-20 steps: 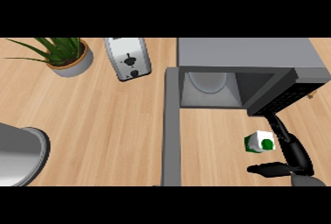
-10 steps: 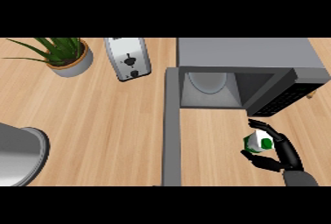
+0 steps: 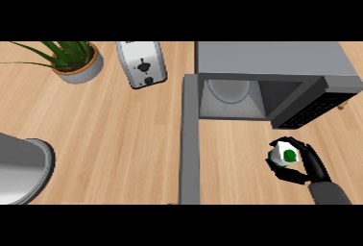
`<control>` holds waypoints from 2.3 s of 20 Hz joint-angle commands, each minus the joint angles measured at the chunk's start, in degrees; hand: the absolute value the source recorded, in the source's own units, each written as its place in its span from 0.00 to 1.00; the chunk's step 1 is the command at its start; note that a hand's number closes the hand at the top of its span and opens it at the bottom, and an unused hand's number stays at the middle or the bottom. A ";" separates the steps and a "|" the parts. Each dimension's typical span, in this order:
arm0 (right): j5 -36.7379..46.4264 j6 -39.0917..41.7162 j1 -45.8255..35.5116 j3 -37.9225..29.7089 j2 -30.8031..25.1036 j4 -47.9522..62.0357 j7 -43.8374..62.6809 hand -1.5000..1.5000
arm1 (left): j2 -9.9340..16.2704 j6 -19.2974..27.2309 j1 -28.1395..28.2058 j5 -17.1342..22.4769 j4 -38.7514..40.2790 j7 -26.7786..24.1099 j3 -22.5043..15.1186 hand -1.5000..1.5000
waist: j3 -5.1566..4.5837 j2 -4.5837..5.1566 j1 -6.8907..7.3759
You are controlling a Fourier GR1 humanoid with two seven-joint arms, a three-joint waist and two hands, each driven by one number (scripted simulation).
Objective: Pick up the milk, place it into the microwave and close the microwave
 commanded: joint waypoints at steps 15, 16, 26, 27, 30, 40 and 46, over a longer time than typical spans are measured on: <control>-1.35 -13.05 -12.76 -4.42 7.21 10.84 -4.28 1.00 | -0.13 -0.85 0.09 2.34 -0.63 1.70 0.64 0.00 | 0.46 0.56 0.44; -0.66 -12.48 -12.49 -3.39 7.76 10.85 -4.67 1.00 | 0.34 -2.76 0.91 4.34 0.14 1.92 2.16 0.00 | 0.42 0.45 0.28; -1.34 -5.50 -10.58 2.94 11.86 -5.63 1.69 1.00 | -0.04 -3.96 -1.02 5.93 3.52 2.30 6.24 0.00 | 0.22 -0.32 -1.59; -0.95 -6.69 -12.38 3.66 13.53 -6.64 5.38 1.00 | 0.06 -6.09 -1.48 3.87 5.99 1.15 6.61 0.00 | 0.21 -0.29 -1.38; -0.09 -7.81 -9.33 5.83 13.43 -16.00 12.25 1.00 | 0.81 -2.20 -4.23 5.11 4.39 5.42 6.71 0.00 | 0.20 -0.33 -2.20; -0.74 -3.80 -22.61 4.21 8.47 -12.20 29.02 1.00 | -0.09 -2.84 -5.98 3.51 5.15 5.23 6.75 0.00 | 0.31 0.33 -0.47; 2.92 -14.11 -32.92 2.89 8.83 -0.42 31.35 1.00 | 2.96 -3.77 -11.54 3.19 12.19 5.26 10.44 0.00 | 0.32 0.73 0.49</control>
